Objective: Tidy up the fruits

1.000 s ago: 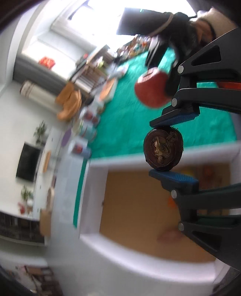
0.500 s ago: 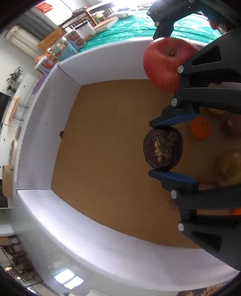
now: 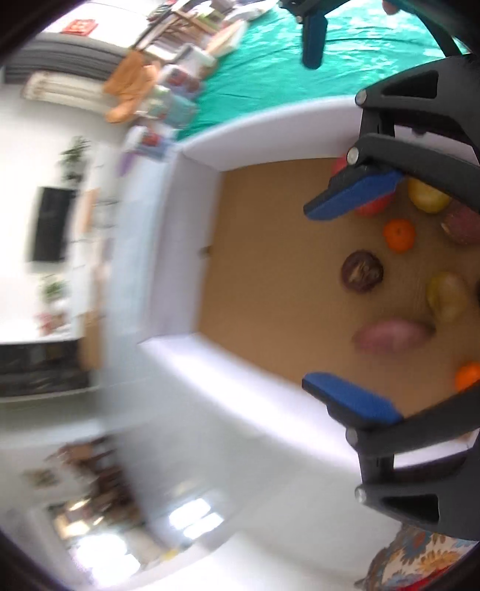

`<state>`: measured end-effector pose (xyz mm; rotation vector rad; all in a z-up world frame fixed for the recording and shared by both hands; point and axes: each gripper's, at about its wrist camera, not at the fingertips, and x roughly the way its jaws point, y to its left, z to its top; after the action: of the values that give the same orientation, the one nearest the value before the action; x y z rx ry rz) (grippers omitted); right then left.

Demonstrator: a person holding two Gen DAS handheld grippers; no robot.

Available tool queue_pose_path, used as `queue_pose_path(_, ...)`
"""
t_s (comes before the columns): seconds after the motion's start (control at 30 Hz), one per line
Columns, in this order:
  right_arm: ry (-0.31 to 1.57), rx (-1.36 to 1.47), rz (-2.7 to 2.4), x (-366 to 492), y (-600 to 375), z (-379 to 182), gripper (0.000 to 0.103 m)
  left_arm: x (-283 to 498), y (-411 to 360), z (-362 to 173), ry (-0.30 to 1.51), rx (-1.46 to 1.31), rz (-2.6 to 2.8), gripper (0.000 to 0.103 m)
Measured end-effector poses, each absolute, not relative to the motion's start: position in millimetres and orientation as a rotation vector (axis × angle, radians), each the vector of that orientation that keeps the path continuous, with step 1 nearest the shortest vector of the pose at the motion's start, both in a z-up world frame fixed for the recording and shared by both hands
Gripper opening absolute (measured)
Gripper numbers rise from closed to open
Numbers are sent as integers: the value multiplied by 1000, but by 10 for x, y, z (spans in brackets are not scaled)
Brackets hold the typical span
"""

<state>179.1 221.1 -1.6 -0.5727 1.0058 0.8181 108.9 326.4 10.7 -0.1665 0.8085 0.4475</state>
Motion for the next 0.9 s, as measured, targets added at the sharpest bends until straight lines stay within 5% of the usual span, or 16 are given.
queue_pose_path(0.47, 1041, -138, 807, 1003, 1607, 321, 98, -239, 2989, 292, 817, -162, 694, 91)
queue_pose_path(0.9, 1049, -192, 678, 826, 1779, 384, 98, -470, 3034, 351, 863, -185, 665, 91)
